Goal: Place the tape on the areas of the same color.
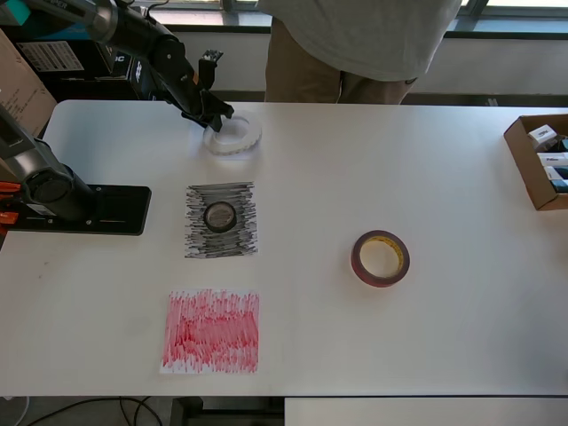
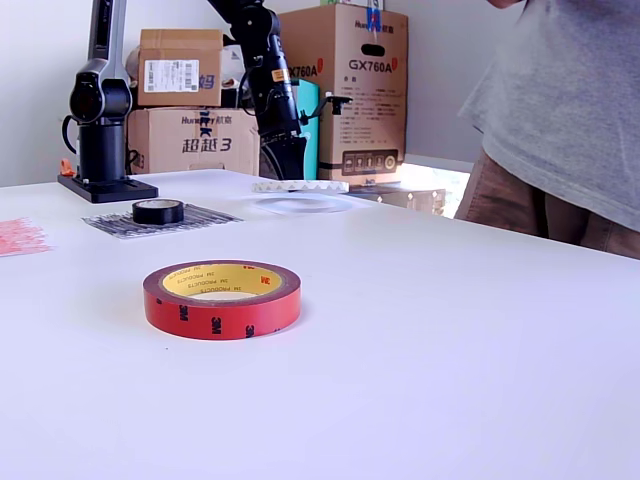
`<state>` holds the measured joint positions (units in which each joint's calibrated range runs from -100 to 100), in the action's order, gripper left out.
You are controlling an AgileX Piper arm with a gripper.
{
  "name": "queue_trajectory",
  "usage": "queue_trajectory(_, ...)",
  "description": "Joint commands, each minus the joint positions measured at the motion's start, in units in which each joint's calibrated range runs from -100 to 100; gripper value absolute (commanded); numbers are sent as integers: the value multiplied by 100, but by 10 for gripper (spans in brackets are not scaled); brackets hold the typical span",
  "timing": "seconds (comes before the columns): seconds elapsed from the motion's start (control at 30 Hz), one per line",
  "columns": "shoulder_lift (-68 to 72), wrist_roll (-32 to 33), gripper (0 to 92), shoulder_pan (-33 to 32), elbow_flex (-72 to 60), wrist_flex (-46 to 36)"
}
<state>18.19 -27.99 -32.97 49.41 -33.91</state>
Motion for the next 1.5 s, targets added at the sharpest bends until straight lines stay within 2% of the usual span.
queue_trajectory(0.0, 24, 17, 0, -106, -2, -67)
queue_trajectory(0.53, 33, 66, 4, -217, -2, -67)
queue_trajectory(0.6, 33, 74, 45, -217, -11, -67)
queue_trajectory(0.77, 33, 82, 272, -217, -11, -67)
queue_trajectory(0.9, 33, 82, 370, -217, -11, -67)
queue_trajectory(1.47, -173, 230, 388, -217, -111, -67)
